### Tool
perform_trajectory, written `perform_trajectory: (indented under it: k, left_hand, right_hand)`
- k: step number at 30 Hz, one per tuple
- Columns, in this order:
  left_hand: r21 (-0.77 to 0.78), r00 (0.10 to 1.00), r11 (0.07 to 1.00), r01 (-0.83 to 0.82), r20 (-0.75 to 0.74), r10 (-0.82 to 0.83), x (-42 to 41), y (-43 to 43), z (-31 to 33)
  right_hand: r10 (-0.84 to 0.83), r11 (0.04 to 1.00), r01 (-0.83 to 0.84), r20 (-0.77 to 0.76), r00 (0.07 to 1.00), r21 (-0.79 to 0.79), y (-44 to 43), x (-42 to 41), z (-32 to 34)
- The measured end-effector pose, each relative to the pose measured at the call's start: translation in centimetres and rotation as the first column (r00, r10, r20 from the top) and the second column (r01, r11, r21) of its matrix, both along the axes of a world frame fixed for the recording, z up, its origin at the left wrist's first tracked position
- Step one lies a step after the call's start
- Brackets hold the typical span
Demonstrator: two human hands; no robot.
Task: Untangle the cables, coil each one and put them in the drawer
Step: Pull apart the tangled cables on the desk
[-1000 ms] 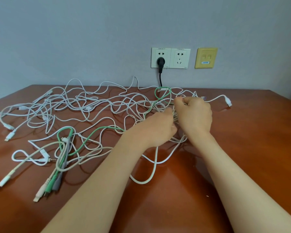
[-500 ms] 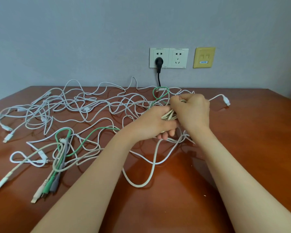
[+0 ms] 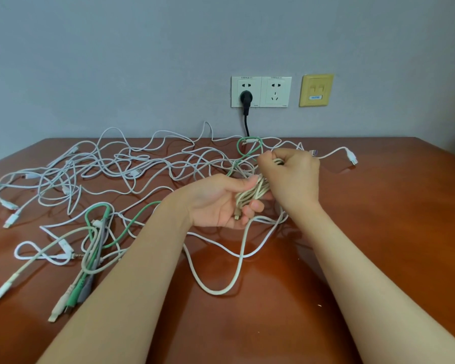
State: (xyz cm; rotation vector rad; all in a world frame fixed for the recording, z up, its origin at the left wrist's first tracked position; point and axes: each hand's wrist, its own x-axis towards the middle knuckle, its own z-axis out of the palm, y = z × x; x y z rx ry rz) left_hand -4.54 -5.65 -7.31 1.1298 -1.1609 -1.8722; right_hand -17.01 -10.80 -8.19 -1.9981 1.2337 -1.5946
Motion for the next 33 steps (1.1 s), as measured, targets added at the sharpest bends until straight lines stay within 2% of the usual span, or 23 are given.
perform_trajectory:
  k: [3,5,8,11,16,18,20,24,27,30,33]
  left_hand:
    - [0.008,0.997,0.999,-0.044,0.06,0.044,-0.2,-0.3,0.1]
    - [-0.043,0.976,0.995,-0.094,0.194,0.1,-0.5,-0.4,0.1]
    - [-0.245,0.846,0.955,-0.165,0.463,0.265,-1.5,-0.3,0.5]
    - [-0.404,0.725,0.902,-0.155,0.573,0.381,-2.2,-0.4,0.5]
    - [-0.423,0.665,0.883,-0.205,0.602,0.443,-1.6,-0.6,0.7]
    - [-0.383,0.664,0.884,-0.27,0.59,0.458,-1.0,-0.7,0.9]
    - [-0.388,0.637,0.87,-0.305,0.595,0.489,-0.4,-0.7,1.1]
    - [-0.518,0.471,0.831,-0.204,0.692,0.547,0.5,-0.8,0.8]
    - [-0.558,0.409,0.806,-0.2,0.7,0.586,1.0,-0.9,0.5]
    - [-0.57,0.305,0.809,-0.147,0.751,0.585,1.7,-1.0,0.3]
    - [-0.527,0.319,0.849,-0.033,0.8,0.509,1.9,-0.7,0.5]
  right_hand:
    - [-0.061,0.998,0.061,-0.016,0.998,0.017,-0.1,0.0,0.0]
    - [-0.09,0.995,0.091,-0.037,0.995,0.033,-0.1,0.0,0.0]
    - [-0.106,0.992,0.108,-0.038,0.994,0.07,-0.2,0.0,-0.1]
    - [-0.068,0.993,0.07,-0.023,0.997,0.094,-0.6,-0.2,-0.2]
    - [0.186,0.945,-0.167,-0.042,0.982,0.28,-0.9,-0.7,0.0]
    - [0.226,0.914,-0.197,-0.043,0.973,0.355,-0.6,-0.8,0.2]
    - [0.239,0.909,-0.177,-0.125,0.963,0.378,-0.4,-0.8,0.3]
    - [0.268,0.924,-0.182,-0.227,0.936,0.337,-0.4,-1.4,0.7]
    - [0.334,0.93,-0.258,-0.306,0.891,0.263,0.1,-1.8,1.5]
    - [0.353,0.936,-0.308,-0.416,0.838,0.172,0.7,-1.3,1.8]
    - [0.335,0.941,-0.322,-0.412,0.847,0.103,0.6,-0.9,1.7]
